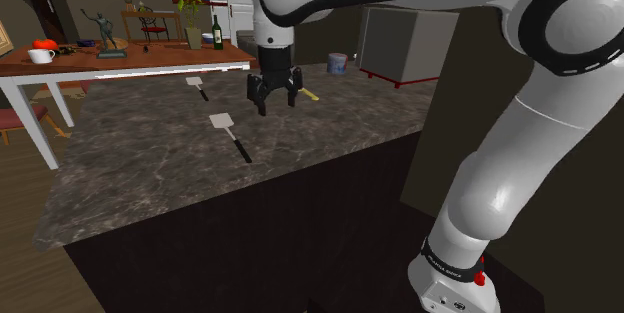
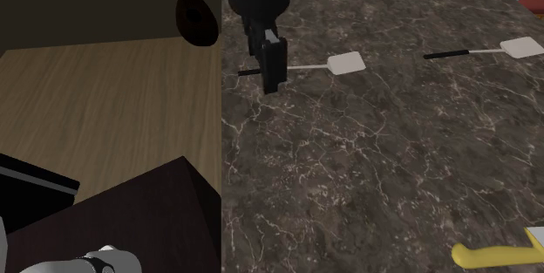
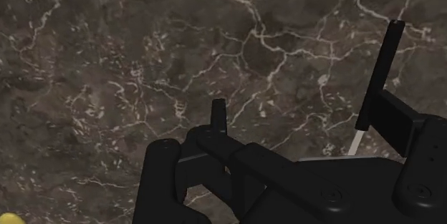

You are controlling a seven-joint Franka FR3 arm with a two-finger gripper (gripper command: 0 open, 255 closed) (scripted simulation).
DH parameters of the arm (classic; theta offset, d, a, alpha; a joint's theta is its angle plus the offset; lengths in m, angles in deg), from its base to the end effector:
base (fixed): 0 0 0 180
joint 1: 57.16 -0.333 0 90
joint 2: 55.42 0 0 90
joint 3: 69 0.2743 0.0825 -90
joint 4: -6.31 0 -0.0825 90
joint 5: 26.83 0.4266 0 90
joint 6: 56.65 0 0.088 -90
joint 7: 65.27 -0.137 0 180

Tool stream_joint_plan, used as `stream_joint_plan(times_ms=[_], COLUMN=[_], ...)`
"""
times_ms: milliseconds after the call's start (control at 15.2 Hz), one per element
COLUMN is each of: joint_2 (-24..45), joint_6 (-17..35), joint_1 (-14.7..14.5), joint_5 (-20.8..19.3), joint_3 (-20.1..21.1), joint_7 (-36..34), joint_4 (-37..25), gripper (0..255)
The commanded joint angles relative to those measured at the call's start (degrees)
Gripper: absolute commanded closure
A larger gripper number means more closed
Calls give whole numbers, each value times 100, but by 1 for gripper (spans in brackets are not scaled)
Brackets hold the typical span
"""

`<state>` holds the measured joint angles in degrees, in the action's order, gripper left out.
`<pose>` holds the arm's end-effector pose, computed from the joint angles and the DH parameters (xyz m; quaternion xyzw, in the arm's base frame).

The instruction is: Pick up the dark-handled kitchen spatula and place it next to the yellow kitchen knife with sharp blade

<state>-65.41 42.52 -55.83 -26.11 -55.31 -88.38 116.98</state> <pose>0.5393 0.1238 0.4773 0.9951 -0.0968 -0.0105 0.0184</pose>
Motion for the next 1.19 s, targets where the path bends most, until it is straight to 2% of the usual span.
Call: stream_joint_plan(times_ms=[0,594,1122], joint_2=[494,2740,2724], joint_6=[73,-110,480], joint_1=[-22,-277,-268], joint_5=[-30,-304,-302], joint_3=[103,202,189], joint_7=[-349,-1564,-1566], joint_4=[-377,-2639,-2032], gripper=[0,0,0])
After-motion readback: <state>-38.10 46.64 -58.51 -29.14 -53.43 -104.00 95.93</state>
